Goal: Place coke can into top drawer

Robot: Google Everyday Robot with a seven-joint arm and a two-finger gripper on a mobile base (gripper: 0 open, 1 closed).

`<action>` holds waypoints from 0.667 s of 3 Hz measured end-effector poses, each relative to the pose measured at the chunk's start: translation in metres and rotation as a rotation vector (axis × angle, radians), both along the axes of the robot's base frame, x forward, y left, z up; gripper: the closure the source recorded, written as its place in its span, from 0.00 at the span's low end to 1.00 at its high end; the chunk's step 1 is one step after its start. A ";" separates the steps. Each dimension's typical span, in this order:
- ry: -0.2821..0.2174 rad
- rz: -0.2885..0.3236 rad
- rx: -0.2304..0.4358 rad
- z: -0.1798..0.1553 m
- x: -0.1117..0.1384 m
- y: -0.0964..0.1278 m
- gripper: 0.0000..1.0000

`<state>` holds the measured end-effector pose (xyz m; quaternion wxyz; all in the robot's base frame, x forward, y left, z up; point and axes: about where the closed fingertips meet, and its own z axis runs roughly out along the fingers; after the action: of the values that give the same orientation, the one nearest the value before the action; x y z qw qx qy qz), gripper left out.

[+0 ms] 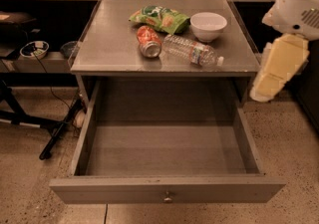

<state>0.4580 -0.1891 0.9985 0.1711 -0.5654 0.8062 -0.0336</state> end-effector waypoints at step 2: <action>0.016 -0.072 0.029 0.011 0.020 0.032 0.00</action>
Offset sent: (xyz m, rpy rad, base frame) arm 0.0308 0.0469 0.0116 0.0368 0.0652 -0.1309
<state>0.4781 -0.1576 1.0094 0.1713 -0.5336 0.8279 -0.0235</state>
